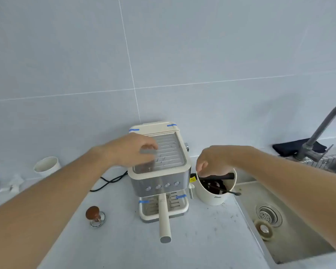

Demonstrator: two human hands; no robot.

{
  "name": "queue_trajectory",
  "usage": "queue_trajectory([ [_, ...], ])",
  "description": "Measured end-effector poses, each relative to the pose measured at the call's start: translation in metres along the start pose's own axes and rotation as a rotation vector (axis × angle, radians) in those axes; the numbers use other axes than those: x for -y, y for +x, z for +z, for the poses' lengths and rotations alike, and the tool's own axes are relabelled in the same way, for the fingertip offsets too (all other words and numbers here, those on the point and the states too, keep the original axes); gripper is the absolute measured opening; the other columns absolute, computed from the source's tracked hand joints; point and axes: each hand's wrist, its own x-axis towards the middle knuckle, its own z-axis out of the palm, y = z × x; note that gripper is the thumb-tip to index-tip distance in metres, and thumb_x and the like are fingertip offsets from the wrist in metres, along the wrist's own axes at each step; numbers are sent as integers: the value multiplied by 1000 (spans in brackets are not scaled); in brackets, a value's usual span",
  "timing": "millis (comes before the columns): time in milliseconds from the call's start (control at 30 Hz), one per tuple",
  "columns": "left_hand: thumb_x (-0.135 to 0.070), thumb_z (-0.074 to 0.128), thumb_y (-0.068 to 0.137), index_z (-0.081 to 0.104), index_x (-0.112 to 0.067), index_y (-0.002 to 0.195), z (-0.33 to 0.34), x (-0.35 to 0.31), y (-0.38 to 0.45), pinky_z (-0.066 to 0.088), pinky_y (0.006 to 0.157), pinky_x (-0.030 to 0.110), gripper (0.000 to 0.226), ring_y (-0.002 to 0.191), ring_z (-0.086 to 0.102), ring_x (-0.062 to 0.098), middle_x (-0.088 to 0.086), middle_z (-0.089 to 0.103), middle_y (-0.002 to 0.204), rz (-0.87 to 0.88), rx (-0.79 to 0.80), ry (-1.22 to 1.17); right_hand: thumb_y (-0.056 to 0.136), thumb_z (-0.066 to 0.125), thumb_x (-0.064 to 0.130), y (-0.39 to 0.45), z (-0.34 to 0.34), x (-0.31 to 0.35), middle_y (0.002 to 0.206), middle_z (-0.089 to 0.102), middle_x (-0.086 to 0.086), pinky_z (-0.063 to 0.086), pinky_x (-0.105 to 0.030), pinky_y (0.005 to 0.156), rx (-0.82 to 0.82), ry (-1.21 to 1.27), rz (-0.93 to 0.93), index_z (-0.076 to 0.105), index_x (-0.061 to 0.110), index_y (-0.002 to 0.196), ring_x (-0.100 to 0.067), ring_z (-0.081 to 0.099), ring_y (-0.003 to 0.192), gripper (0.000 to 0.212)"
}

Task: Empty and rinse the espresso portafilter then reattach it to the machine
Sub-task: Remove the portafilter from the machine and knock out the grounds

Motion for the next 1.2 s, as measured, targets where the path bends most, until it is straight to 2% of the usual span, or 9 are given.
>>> queue_trajectory([
  [200, -62, 51, 78, 55, -42, 126, 29, -4, 0, 39, 107, 29, 52, 126, 48, 1, -24, 54, 134, 39, -43, -116, 91, 52, 45, 12, 58, 2, 96, 67, 18, 50, -37, 97, 94, 255, -9, 72, 38, 104, -9, 64, 101, 25],
  [300, -47, 57, 90, 52, -35, 135, 38, -1, 2, 27, 107, 17, 47, 135, 39, 0, -17, 45, 147, 106, -45, -134, 90, 54, 39, 20, 89, 7, 104, 73, 5, 57, -35, 90, 135, 503, 15, 73, 31, 102, -4, 70, 91, 24],
  [433, -62, 47, 85, 40, -35, 143, 48, 6, 7, 9, 118, 26, 65, 145, 19, -1, -11, 29, 159, 185, -10, -9, 92, 53, 28, 32, 121, 18, 114, 72, -4, 59, -35, 89, 135, 772, 51, 70, 12, 114, -11, 71, 93, 33],
  [533, -66, 45, 78, 35, -40, 145, 58, 10, 10, 3, 122, 32, 72, 147, 16, 0, -11, 25, 160, 195, -7, 40, 98, 51, 19, 41, 143, 29, 113, 70, -5, 59, -32, 84, 140, 944, 33, 67, 4, 111, -15, 70, 92, 26],
  [667, -64, 48, 79, 37, -41, 143, 64, 15, 13, 5, 122, 32, 69, 145, 17, -3, -15, 27, 159, 200, -59, 38, 96, 56, 32, 54, 174, 49, 100, 72, -5, 60, -34, 80, 93, 1384, 149, 69, 16, 108, -18, 70, 81, 24],
  [800, -63, 50, 81, 39, -40, 143, 68, 17, 13, 8, 121, 33, 67, 141, 17, -10, -16, 28, 158, 217, -86, 39, 102, 47, 39, 60, 196, 78, 98, 70, -12, 59, -37, 74, 136, 1721, 234, 62, 11, 113, -25, 68, 80, 34],
  [900, -65, 47, 82, 37, -41, 143, 67, 17, 13, 8, 121, 34, 67, 143, 17, -7, -16, 27, 158, 228, -81, 53, 103, 41, 45, 63, 203, 96, 81, 68, -18, 57, -39, 65, 138, 1971, 278, 60, 1, 110, -31, 65, 66, 47],
  [1033, -69, 42, 81, 29, -41, 146, 62, 22, 18, 5, 121, 36, 72, 147, 16, 2, -14, 21, 160, 254, 23, 116, 100, 38, 56, 65, 209, 110, 61, 59, -10, 47, -29, 49, 103, 2035, 324, 62, 7, 96, -24, 55, 48, 55],
  [1200, -69, 41, 82, 24, -35, 150, 59, 31, 21, 3, 122, 37, 78, 148, 13, 6, -9, 17, 162, 345, 56, 173, 97, 40, 60, 68, 213, 111, 58, 53, -6, 39, -26, 46, 171, 2106, 306, 57, 9, 84, -20, 46, 44, 56],
])
